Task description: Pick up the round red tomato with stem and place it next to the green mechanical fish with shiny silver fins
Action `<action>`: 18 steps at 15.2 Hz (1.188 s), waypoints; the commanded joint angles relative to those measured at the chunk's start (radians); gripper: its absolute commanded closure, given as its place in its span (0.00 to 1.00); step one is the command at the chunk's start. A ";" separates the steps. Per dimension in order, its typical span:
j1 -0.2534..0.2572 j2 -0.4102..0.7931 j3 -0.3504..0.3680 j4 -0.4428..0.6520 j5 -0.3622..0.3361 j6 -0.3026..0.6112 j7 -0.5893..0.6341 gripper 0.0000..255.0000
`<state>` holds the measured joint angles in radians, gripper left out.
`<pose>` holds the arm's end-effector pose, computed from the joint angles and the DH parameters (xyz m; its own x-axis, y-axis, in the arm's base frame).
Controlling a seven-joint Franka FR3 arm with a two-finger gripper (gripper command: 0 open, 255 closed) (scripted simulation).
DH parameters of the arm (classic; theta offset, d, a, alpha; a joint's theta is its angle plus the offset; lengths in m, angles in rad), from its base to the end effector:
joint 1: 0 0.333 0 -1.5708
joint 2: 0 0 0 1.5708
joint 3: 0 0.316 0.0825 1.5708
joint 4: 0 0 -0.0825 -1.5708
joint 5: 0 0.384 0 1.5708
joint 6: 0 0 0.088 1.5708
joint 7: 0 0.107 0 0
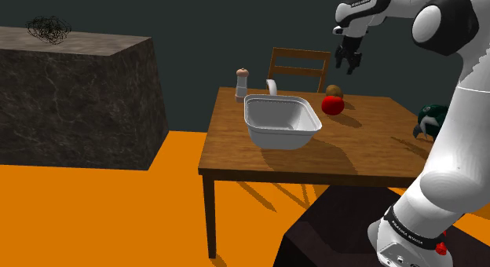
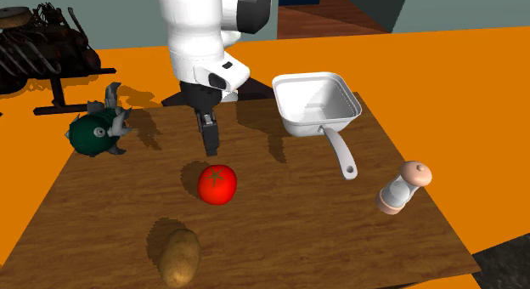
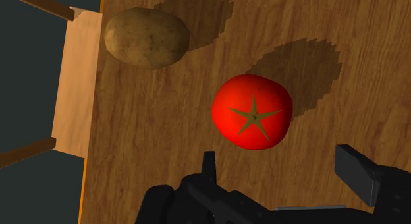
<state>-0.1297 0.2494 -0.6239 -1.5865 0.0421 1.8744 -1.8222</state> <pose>0.4895 -0.4044 0.5210 0.4721 0.8732 -0.1212 0.8815 -0.4688 0.0562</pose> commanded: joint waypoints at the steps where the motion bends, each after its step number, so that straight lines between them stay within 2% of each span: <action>1: 0.000 0.027 0.004 -0.030 0.001 0.034 0.002 0.00; 6: -0.008 0.099 0.013 -0.087 0.011 0.108 -0.001 0.00; 13: -0.020 0.131 0.020 -0.141 0.031 0.190 -0.014 0.00; 18: -0.021 0.135 0.021 -0.145 0.033 0.197 -0.015 0.00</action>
<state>-0.1512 0.3842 -0.6031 -1.7307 0.0751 2.0706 -1.8371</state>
